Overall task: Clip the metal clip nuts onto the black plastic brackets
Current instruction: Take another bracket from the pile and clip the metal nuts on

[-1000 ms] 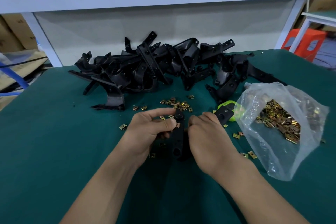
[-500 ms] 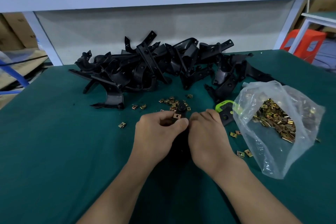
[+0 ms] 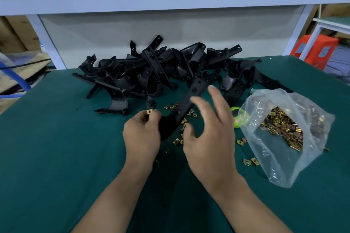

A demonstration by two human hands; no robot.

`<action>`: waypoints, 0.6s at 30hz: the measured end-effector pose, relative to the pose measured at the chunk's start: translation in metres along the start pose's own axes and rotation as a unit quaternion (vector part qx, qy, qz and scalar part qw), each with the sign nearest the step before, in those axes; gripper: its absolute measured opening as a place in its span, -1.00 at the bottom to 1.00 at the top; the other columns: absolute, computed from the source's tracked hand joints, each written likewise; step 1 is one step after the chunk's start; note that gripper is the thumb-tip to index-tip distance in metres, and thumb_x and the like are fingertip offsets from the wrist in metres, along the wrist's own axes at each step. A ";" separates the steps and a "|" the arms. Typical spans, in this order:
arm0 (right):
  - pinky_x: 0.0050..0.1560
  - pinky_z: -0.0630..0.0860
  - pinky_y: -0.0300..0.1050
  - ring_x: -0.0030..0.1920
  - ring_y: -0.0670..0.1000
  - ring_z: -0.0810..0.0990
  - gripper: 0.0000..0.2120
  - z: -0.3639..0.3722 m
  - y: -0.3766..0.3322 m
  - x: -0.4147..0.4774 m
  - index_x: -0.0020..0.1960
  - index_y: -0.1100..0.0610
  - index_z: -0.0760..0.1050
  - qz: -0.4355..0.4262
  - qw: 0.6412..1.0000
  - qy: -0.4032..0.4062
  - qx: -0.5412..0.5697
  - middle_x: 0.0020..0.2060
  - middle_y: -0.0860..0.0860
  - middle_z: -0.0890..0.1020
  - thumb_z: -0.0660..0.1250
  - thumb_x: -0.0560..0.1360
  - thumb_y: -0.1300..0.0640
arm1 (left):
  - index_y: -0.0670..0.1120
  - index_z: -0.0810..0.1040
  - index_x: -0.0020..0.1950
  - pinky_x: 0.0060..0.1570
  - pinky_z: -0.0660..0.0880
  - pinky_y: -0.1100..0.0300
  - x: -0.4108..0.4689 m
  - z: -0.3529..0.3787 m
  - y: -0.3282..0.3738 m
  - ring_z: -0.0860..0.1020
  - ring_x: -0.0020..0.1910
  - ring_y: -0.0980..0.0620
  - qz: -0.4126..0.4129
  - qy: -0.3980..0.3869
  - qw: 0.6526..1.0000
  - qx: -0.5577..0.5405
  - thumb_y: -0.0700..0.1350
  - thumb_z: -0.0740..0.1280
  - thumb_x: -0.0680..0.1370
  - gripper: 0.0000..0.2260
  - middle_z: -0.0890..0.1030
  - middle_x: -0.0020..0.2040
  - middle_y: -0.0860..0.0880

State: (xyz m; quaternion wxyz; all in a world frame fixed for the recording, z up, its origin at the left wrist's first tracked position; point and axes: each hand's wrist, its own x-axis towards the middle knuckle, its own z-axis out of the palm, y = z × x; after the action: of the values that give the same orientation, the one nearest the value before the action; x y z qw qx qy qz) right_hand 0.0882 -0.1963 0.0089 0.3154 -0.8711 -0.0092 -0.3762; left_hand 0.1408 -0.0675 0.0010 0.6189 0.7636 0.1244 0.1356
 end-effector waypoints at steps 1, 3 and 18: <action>0.50 0.22 -0.23 0.52 -0.02 0.29 -0.46 0.001 0.000 0.000 0.43 0.06 0.45 0.034 0.999 0.016 0.036 0.54 -0.03 0.29 0.48 0.49 0.21 | -0.16 0.60 -0.23 -0.32 0.45 0.10 0.001 -0.001 0.001 0.51 -0.37 0.06 -0.055 -0.002 0.997 -0.058 -0.04 0.37 0.52 -0.78 0.57 -0.40 0.05; 0.34 0.40 -0.32 0.42 -0.09 0.43 -0.39 0.004 0.002 0.001 0.51 -0.01 0.35 0.158 0.981 -0.007 0.114 0.46 -0.10 0.40 0.47 0.51 -0.01 | -0.16 0.64 -0.21 -0.35 0.50 0.15 -0.001 -0.001 0.004 0.56 -0.36 0.04 -0.118 -0.049 0.984 -0.123 -0.06 0.41 0.51 -0.81 0.61 -0.35 -0.01; -0.30 0.49 -0.09 -0.38 -0.06 0.58 -0.86 0.005 0.028 0.021 -0.14 0.10 0.56 0.458 0.771 0.065 0.437 -0.38 -0.01 0.64 0.47 0.54 0.08 | 0.23 0.73 0.04 -0.26 0.45 0.53 0.006 -0.012 -0.009 0.60 -0.18 0.33 0.105 -0.250 0.932 0.239 0.03 0.53 0.48 -0.83 0.67 -0.15 0.27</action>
State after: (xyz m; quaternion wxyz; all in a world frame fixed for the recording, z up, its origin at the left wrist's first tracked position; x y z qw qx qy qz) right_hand 0.1133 -0.2209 0.0046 0.7972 -0.5137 0.2477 -0.1981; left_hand 0.1414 -0.0525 -0.0050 0.4116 0.9068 -0.0867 -0.0289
